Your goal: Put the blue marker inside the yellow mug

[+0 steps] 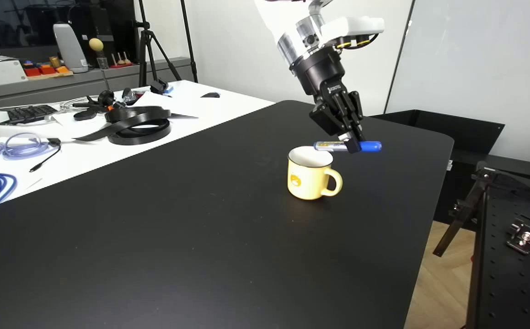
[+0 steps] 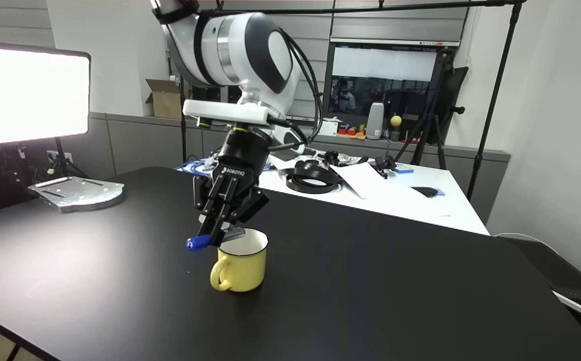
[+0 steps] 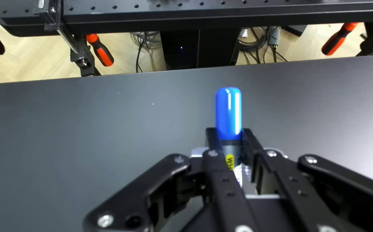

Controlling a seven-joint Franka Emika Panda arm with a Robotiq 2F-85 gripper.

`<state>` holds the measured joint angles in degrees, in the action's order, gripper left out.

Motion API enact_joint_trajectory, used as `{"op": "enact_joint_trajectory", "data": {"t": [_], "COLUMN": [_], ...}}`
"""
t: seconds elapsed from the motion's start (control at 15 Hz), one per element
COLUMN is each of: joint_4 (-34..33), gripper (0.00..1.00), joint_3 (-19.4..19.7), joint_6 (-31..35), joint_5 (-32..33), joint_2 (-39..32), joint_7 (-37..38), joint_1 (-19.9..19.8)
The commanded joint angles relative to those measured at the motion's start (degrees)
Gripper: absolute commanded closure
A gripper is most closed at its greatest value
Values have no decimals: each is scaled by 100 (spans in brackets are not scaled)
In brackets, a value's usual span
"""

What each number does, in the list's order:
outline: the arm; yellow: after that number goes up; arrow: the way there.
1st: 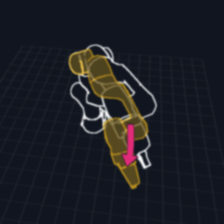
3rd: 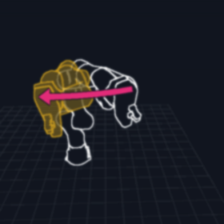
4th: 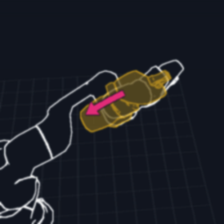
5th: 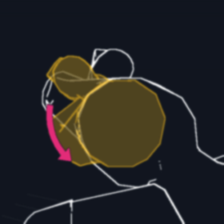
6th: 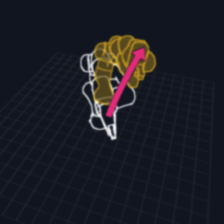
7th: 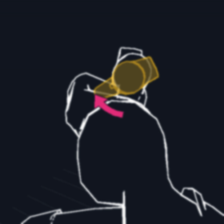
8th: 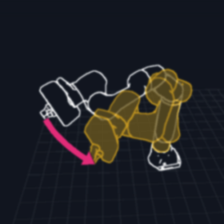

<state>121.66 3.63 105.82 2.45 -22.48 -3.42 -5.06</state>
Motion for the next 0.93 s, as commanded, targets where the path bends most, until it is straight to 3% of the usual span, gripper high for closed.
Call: {"op": "enact_joint_trajectory", "data": {"t": [0.0, 0.13, 0.2, 0.4, 0.47, 0.87], "joint_4": [-449, -540, -296, -397, -400, -677], "gripper": [95, 95, 79, 79, 95, 95], "joint_3": [-7, -15, -3, -6, -6, -14], "joint_6": [-184, -142, -24, -25, -25, -393], "joint_5": [-347, -419, -291, -349, -349, -1078], "joint_2": [-174, -190, -82, -132, -137, -373], "joint_7": [66, 39, 0, 1, 1, -170], "joint_1": [-69, -56, -20, -22, -22, -234]}}
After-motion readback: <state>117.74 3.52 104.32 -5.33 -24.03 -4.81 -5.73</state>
